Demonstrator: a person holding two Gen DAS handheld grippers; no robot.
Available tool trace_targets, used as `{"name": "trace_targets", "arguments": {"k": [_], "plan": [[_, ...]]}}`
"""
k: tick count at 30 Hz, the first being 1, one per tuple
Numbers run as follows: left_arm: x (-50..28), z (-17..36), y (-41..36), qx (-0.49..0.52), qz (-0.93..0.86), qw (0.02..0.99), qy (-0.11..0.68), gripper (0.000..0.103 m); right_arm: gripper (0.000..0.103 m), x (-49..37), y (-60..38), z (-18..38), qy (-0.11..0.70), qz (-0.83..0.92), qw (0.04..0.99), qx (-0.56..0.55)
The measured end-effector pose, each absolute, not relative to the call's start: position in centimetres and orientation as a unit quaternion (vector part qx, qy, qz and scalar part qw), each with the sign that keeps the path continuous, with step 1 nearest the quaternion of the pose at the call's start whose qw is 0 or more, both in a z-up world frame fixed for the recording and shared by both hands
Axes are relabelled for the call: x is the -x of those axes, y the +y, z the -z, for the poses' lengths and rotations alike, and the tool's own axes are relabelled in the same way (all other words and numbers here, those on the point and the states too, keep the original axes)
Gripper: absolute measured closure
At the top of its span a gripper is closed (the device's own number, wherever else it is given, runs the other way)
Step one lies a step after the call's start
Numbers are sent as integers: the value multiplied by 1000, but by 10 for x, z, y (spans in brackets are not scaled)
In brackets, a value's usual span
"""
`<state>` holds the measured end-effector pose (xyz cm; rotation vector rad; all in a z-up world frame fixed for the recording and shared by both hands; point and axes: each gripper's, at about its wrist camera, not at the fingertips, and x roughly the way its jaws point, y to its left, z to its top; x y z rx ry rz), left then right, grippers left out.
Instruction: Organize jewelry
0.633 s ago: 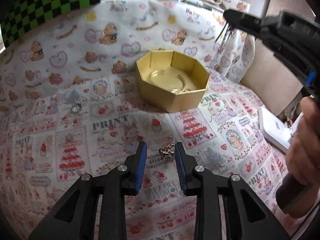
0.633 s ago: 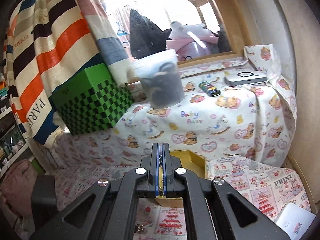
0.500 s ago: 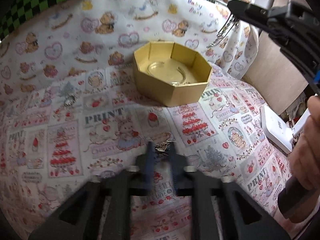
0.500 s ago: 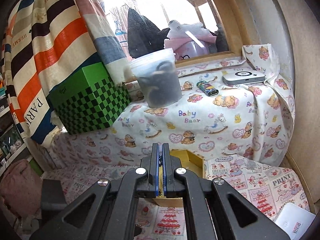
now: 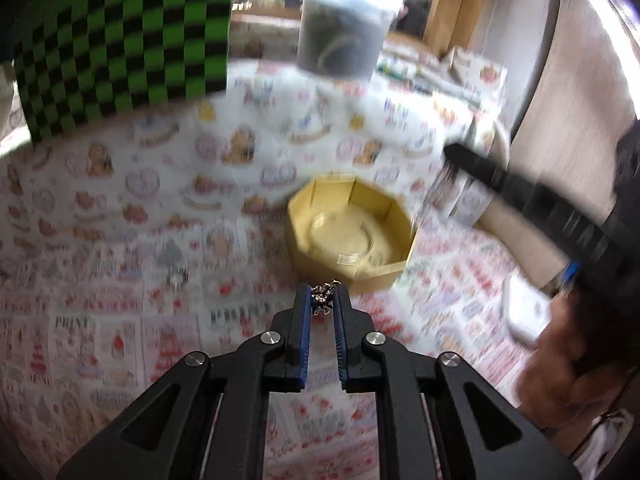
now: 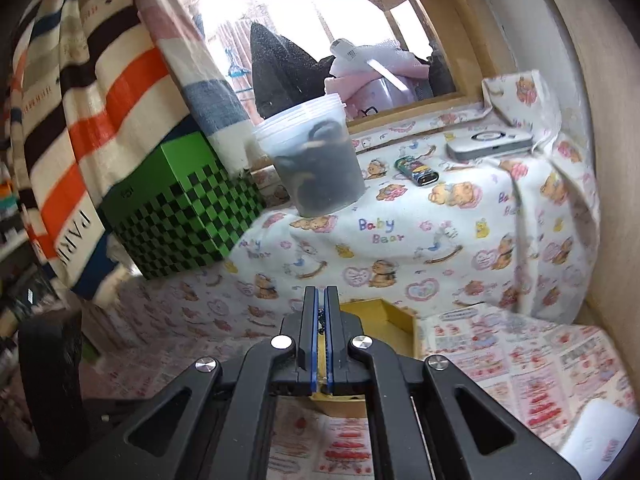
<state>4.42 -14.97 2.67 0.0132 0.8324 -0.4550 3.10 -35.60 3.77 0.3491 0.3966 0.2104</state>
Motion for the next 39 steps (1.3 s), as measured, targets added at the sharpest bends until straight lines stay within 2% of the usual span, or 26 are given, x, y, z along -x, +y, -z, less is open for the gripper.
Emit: {"name": "trace_targets", "arguments": {"k": [6, 13, 21, 31, 33, 39], "plan": [[-77, -39, -169, 7, 229, 898, 375, 93, 100, -45, -361, -26, 197, -97, 959, -178], [-108, -7, -186, 12, 224, 885, 408, 93, 100, -68, -360, -10, 222, -76, 958, -166], [-120, 14, -189, 8, 216, 879, 424, 93, 100, -81, -363, 3, 251, -56, 953, -161], [-108, 5, -183, 4, 216, 888, 406, 93, 100, -85, -369, 6, 259, -57, 948, -178], [-103, -2, -177, 4, 214, 893, 396, 92, 100, -85, -370, 4, 257, -65, 947, -183], [-84, -21, -143, -3, 190, 914, 358, 79, 100, -96, -360, -6, 259, -97, 941, -197]]}}
